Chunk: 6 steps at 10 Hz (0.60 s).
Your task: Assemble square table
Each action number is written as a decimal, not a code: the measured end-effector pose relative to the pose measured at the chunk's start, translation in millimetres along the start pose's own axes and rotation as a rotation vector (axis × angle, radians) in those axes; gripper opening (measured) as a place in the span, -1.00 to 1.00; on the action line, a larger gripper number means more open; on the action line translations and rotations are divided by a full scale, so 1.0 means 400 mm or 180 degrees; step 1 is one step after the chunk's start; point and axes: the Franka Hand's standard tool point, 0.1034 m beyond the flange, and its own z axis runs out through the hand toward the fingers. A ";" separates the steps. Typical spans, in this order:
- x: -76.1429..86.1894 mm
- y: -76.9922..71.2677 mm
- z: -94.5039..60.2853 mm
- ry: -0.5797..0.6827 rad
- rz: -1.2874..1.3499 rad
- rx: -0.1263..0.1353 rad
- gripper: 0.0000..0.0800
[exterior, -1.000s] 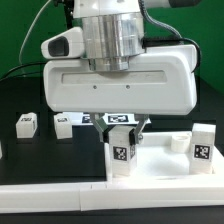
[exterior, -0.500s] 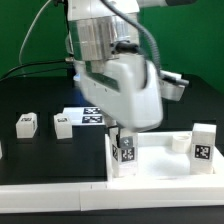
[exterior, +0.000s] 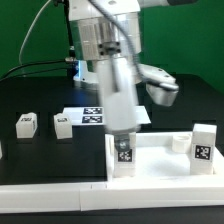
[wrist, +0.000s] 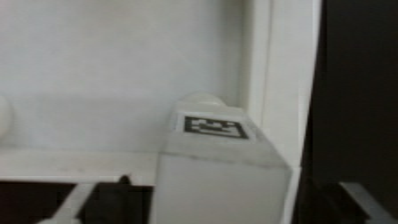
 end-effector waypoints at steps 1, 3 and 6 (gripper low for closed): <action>0.001 -0.012 0.001 0.0081 -0.0520 0.0133 0.43; -0.036 0.004 0.019 0.0125 -0.1081 0.0069 0.59; -0.025 0.003 0.017 0.0158 -0.1924 0.0040 0.62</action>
Offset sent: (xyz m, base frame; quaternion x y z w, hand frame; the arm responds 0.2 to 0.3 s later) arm 0.0000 0.0000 0.0000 0.0000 0.0000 -0.1296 0.9916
